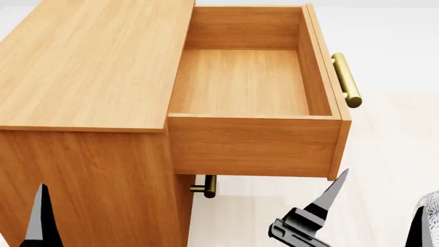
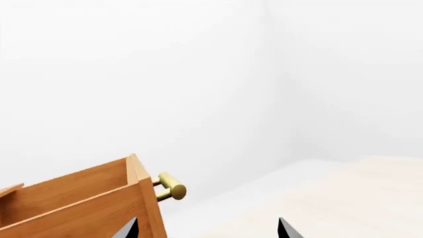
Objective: Put the bowl on top of the cabinet.
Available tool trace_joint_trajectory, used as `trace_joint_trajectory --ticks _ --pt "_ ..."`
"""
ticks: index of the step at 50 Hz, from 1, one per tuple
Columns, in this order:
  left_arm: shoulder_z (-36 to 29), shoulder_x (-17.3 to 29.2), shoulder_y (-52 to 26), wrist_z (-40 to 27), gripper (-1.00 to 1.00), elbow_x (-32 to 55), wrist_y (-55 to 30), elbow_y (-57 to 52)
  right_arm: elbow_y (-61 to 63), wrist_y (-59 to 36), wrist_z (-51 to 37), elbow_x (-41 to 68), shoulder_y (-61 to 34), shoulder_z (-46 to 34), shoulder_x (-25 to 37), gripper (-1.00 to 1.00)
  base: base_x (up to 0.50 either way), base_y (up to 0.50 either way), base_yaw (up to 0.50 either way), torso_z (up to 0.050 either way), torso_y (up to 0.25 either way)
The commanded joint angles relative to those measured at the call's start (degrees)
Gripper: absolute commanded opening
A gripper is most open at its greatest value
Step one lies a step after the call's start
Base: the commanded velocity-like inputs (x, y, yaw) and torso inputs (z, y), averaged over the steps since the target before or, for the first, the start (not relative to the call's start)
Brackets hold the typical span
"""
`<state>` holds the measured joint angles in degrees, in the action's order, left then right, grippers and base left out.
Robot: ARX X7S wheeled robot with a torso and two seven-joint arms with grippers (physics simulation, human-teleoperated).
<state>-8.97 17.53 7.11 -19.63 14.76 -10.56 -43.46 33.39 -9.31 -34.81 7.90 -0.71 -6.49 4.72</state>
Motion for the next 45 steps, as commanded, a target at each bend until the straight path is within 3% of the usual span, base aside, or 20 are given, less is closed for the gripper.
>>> trace_joint_trajectory --ticks 1,13,28,45 --pt "1.2 -0.7 -0.5 0.4 1.00 -1.0 0.3 0.6 -6.1 8.1 -3.3 -2.5 -0.6 0.5 -2.5 1.00 0.00 0.00 0.00 0.000 0.000" --pt "0.9 -0.5 -0.5 -0.1 1.00 -0.9 0.6 0.7 -10.1 17.1 -7.7 4.3 -1.7 0.6 -3.5 1.00 0.00 0.00 0.00 0.000 0.000" --pt "0.9 -0.1 -0.6 -0.8 1.00 -0.7 0.9 0.9 -19.6 29.7 -20.0 11.8 -7.2 -2.0 -3.8 1.00 0.00 0.00 0.00 0.000 0.000" --pt "0.1 0.4 -0.8 -1.1 1.00 -0.6 1.0 1.1 -23.2 34.4 -26.5 16.4 -13.2 -5.9 -3.1 1.00 0.00 0.00 0.00 0.000 0.000"
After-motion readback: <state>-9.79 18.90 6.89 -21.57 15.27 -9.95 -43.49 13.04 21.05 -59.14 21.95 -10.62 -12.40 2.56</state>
